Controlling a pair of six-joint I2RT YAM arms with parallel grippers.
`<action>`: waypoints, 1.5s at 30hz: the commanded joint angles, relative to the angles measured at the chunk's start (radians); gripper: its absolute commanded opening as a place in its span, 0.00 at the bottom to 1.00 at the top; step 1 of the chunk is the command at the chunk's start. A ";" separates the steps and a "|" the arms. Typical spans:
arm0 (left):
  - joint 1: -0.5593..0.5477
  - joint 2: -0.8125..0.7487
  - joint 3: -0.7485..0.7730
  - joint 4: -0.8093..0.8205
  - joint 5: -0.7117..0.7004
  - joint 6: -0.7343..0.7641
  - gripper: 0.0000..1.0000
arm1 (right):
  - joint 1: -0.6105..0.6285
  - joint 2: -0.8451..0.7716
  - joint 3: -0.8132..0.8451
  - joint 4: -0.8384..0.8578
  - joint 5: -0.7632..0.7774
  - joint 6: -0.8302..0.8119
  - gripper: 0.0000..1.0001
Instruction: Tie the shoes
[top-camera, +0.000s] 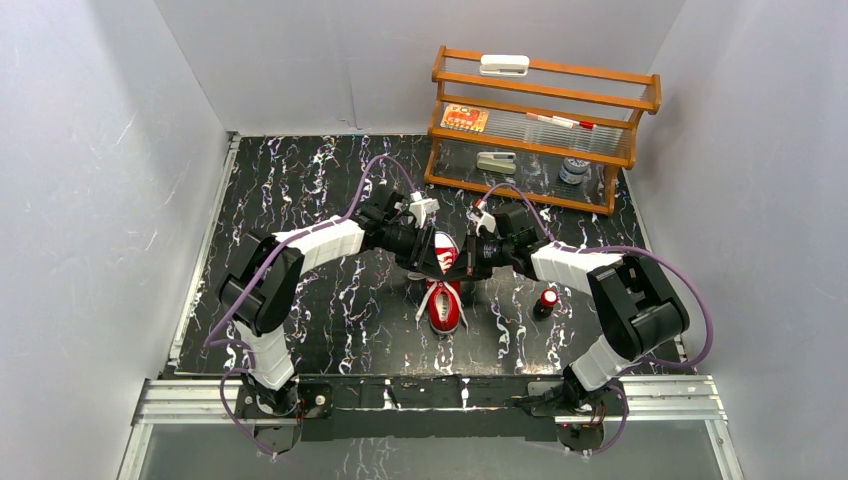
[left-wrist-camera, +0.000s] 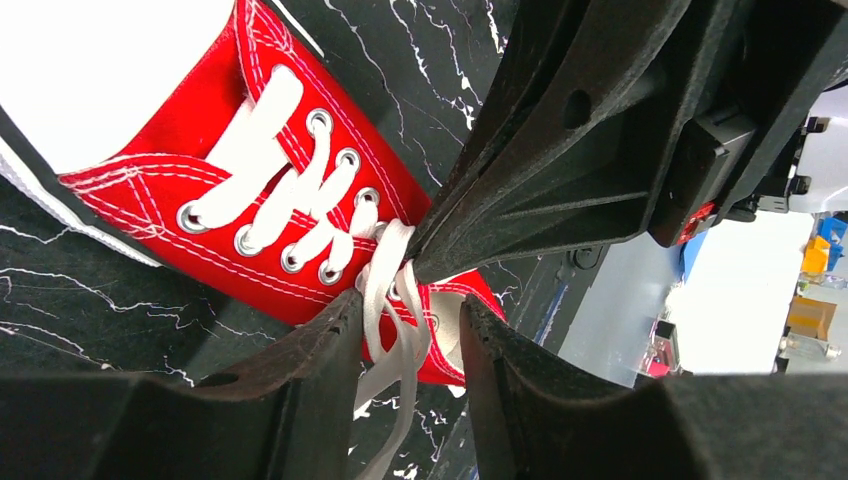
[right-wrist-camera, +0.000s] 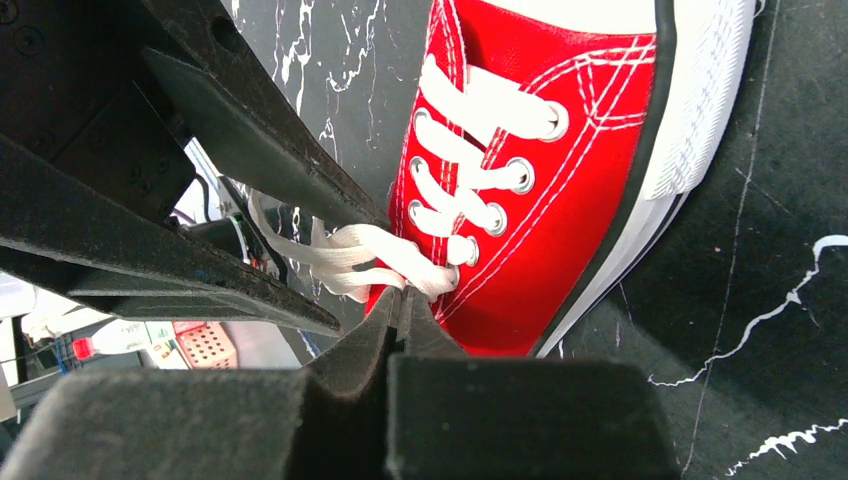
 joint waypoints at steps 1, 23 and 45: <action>0.001 -0.040 -0.004 -0.013 0.045 0.016 0.40 | 0.003 -0.001 0.019 0.047 -0.004 0.006 0.00; -0.048 0.005 0.064 -0.064 -0.157 0.088 0.00 | 0.003 -0.065 0.082 -0.087 -0.027 -0.077 0.23; -0.068 -0.055 0.026 -0.045 -0.191 0.103 0.00 | -0.006 0.122 0.241 -0.237 -0.030 -0.362 0.30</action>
